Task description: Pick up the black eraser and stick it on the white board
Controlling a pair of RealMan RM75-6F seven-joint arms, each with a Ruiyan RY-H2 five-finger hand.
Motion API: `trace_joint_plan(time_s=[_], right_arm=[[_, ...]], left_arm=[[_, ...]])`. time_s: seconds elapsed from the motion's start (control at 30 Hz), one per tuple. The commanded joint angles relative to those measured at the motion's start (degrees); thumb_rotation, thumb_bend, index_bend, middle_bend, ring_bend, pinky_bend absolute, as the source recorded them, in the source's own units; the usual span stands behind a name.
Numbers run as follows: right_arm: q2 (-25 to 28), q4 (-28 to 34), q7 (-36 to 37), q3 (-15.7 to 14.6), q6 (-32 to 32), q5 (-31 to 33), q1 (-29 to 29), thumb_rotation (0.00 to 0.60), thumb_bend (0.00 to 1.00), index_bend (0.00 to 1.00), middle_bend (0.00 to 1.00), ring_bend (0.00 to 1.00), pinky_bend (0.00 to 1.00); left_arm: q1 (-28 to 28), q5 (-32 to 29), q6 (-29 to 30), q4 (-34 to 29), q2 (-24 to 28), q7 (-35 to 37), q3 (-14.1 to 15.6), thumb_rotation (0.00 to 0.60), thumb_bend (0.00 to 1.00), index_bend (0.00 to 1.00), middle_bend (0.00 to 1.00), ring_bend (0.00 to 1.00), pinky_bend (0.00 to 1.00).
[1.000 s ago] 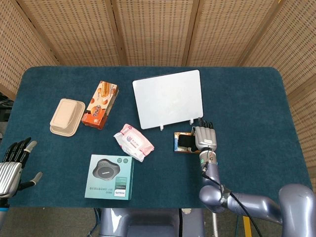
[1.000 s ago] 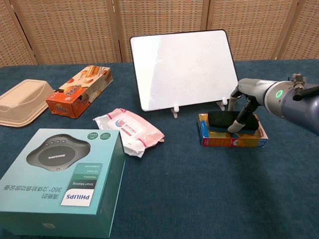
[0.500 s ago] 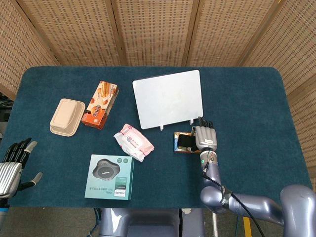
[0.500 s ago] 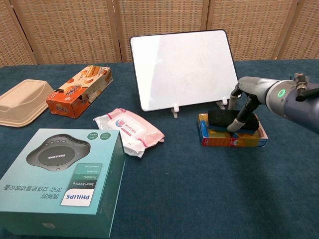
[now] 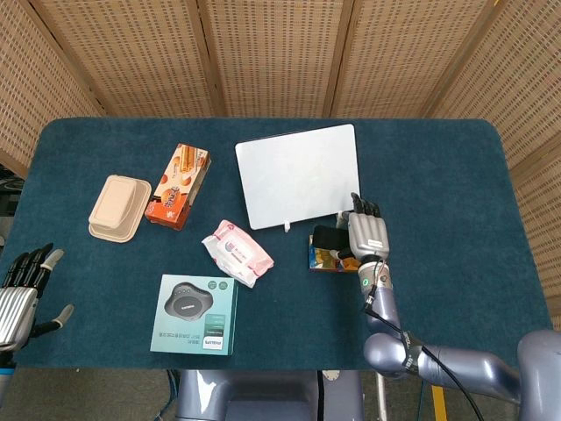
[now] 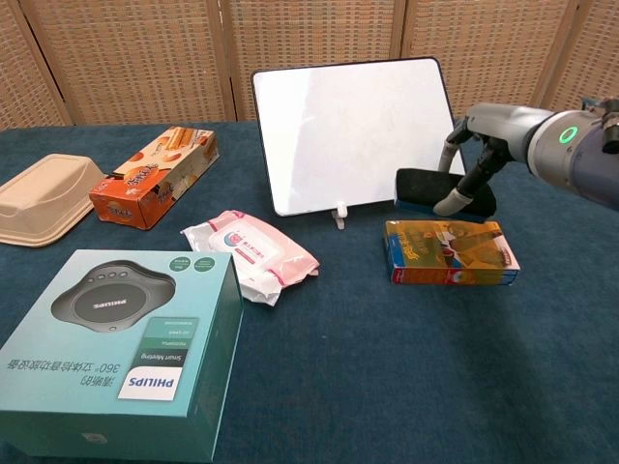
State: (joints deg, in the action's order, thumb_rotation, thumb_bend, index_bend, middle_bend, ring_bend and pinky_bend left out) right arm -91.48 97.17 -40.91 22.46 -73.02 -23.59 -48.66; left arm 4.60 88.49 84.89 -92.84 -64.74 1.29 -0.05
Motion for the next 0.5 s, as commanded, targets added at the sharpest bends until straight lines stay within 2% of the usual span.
trace_joint_plan(time_s=[0.03, 0.23, 0.5], right_arm=[[0.92, 2.37, 2.97, 1.24, -1.37, -3.65, 0.68, 0.600, 0.24, 0.52, 0.00, 0.00, 0.00], [-1.38, 2.58, 7.88, 2.77, -4.56, -9.40, 0.77, 0.600, 0.23, 0.52, 0.00, 0.00, 0.00], [-6.15, -3.10, 13.55, 3.24, -6.52, -15.71, 0.49, 0.600, 0.23, 0.53, 0.00, 0.00, 0.00]], left_arm=[[-0.06, -0.04, 0.13, -0.02, -0.01, -0.09, -0.05, 0.600, 0.29, 0.00, 0.00, 0.00, 0.00], [-0.17, 0.21, 0.49, -0.06, 0.03, 0.06, -0.06, 0.600, 0.29, 0.00, 0.00, 0.00, 0.00], [-0.11, -0.29, 0.26, 0.24, 0.20, 1.05, -0.29, 0.600, 0.29, 0.00, 0.00, 0.00, 0.00]])
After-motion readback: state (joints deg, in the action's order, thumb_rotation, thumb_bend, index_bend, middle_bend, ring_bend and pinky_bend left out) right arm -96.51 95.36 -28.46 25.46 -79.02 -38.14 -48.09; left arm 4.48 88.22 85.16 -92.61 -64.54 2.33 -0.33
